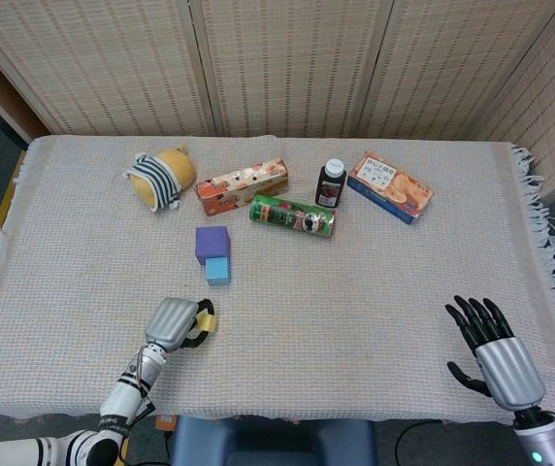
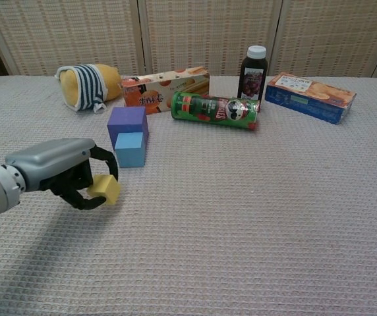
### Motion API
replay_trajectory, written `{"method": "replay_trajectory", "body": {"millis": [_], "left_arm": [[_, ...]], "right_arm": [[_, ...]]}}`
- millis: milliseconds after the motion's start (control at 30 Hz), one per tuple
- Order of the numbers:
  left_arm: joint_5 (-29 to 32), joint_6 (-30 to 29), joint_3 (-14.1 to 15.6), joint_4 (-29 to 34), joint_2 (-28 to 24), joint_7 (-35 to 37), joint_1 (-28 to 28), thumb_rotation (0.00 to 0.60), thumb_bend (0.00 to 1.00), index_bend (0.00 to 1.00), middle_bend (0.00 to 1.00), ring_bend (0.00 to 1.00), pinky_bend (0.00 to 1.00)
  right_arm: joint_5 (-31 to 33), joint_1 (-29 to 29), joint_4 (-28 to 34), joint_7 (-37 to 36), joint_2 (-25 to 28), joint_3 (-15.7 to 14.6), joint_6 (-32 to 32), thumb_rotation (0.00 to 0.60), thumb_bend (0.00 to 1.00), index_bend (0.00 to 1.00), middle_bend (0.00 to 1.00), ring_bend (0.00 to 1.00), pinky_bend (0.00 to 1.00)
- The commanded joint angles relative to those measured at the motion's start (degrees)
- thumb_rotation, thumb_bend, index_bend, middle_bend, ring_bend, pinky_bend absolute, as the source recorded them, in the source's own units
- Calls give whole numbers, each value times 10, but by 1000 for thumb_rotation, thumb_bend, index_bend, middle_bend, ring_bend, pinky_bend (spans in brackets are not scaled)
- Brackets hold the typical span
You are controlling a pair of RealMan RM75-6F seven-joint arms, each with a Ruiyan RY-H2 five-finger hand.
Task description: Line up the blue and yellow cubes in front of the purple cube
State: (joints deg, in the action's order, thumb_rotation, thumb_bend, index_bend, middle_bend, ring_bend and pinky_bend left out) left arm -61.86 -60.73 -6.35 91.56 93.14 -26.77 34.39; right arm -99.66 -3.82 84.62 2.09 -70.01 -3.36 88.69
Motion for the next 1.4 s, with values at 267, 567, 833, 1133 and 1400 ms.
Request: {"method": "replay_trajectory", "body": {"millis": [267,567,833,1133,1400], "left_arm": [[32,15,-29,-77,54,-25,37,600,349,533,1000,1000,1000],[46,23,-41,-118,72,-19,49,600,350,530,1000,1000,1000],[41,17,-42,-129,84,-17,54,600,349,522,1000,1000,1000],[46,14,-44,-129,97,-27,61,600,349,523,1000,1000,1000],[38,3,-43,-143,111,-42,68,600,349,496,1000,1000,1000]], "right_arm": [[9,-1,-1,-7,2,4,-3,543,32,0,0,0,0],[14,-2,0,-11,4,5,-6,542,32,0,0,0,0],[15,-2,1,-9,4,5,-8,544,32,0,0,0,0],[16,-2,2,-12,6,5,-9,544,32,0,0,0,0],[15,-1,3,-14,9,5,-6,544,32,0,0,0,0]]}}
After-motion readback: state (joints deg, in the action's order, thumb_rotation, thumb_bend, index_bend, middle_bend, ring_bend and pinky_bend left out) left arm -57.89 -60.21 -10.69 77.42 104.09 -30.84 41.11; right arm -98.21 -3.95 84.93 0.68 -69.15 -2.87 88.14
